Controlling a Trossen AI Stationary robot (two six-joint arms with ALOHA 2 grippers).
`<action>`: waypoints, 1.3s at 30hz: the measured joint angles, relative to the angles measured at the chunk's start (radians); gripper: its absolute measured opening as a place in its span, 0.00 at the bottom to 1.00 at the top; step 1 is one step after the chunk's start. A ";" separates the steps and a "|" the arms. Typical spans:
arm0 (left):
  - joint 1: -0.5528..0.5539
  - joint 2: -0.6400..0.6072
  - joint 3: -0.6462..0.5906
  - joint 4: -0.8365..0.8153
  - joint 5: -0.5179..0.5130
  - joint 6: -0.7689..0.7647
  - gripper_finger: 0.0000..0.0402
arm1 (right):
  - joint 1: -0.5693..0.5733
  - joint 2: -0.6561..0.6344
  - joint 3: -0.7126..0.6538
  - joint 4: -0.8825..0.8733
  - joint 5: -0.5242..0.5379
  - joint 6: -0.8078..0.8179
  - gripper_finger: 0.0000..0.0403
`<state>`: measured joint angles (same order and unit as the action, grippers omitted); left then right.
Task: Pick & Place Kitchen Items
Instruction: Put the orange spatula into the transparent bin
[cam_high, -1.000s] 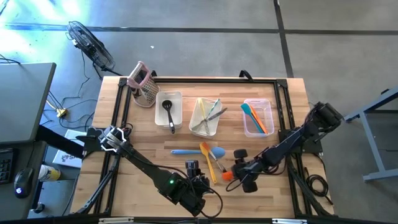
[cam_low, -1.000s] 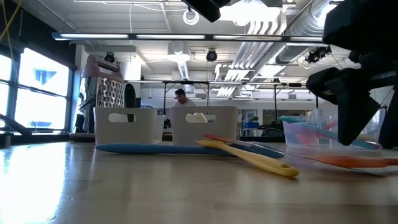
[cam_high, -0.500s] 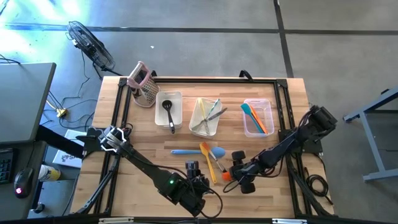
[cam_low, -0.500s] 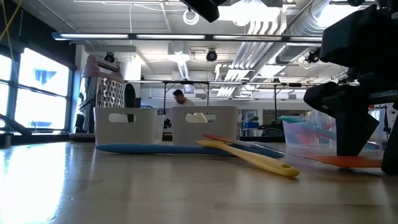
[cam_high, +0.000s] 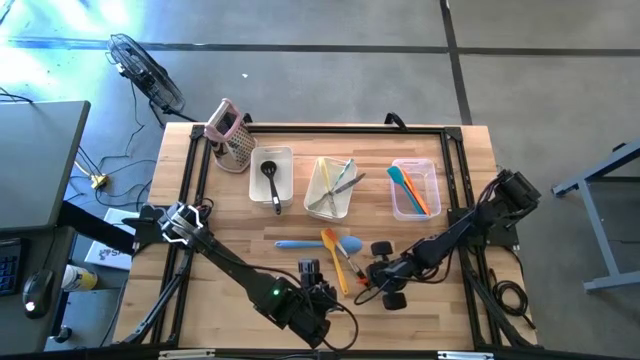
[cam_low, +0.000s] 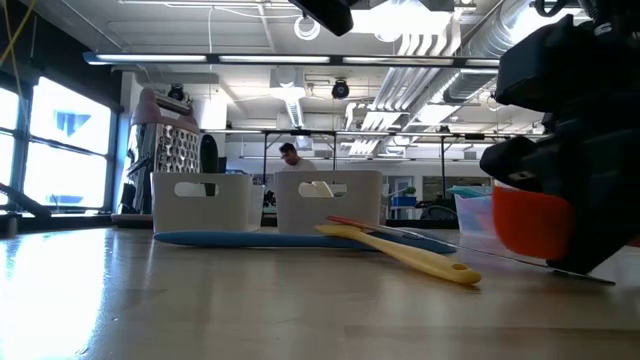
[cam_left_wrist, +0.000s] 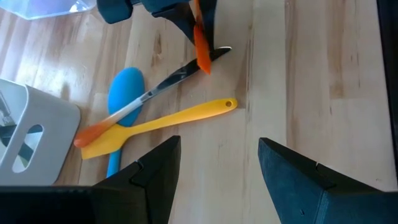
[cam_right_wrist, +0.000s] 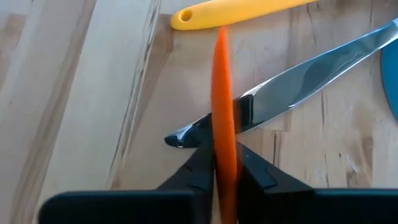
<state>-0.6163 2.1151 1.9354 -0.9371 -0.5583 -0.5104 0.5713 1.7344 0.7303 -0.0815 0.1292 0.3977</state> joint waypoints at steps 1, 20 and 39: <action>0.000 0.000 0.000 0.001 0.001 -0.001 0.52 | 0.000 0.000 0.000 -0.001 -0.006 0.001 0.07; -0.021 0.000 0.000 0.000 0.000 -0.018 0.52 | 0.012 -0.040 -0.004 -0.037 0.021 0.033 0.02; -0.019 0.000 -0.143 0.037 0.000 0.007 0.52 | 0.105 -0.363 -0.008 -0.309 0.569 0.228 0.02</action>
<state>-0.6350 2.1155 1.7926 -0.9005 -0.5579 -0.5037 0.6758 1.3714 0.7227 -0.3908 0.6986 0.6254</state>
